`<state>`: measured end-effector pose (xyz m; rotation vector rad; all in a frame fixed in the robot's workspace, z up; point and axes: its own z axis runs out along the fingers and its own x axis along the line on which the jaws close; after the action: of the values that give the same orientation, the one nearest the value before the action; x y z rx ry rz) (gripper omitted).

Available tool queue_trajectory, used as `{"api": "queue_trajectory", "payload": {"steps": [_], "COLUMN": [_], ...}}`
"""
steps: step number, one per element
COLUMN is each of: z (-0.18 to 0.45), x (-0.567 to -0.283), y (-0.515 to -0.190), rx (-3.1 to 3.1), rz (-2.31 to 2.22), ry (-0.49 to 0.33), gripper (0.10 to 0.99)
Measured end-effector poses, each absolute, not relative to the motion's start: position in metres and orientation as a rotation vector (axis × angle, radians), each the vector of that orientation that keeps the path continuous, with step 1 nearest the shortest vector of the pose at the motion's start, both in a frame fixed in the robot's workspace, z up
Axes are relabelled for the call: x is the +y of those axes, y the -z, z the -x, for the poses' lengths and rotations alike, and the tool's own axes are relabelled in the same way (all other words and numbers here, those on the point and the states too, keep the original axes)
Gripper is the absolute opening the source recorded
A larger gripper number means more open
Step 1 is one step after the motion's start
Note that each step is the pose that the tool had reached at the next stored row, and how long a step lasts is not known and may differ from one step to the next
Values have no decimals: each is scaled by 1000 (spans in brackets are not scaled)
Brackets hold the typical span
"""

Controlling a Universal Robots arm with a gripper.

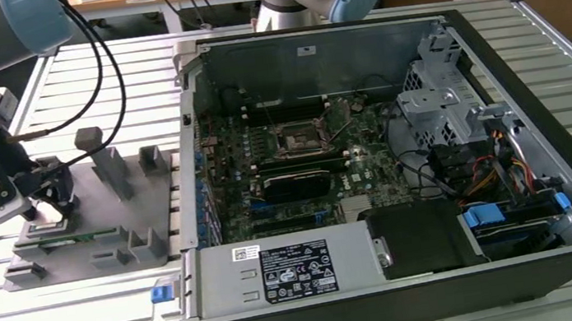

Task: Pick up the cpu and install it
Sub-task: 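Pick up the cpu and move it towards the insertion slot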

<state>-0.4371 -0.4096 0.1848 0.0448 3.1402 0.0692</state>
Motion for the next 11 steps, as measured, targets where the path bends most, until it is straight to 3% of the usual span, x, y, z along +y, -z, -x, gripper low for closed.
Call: {"api": "queue_trajectory", "payload": {"steps": [11], "z": [437], "x": [-410], "y": [-190], "rx": [3140], "rz": [-45], "ry": [-69], "gripper": [537]}}
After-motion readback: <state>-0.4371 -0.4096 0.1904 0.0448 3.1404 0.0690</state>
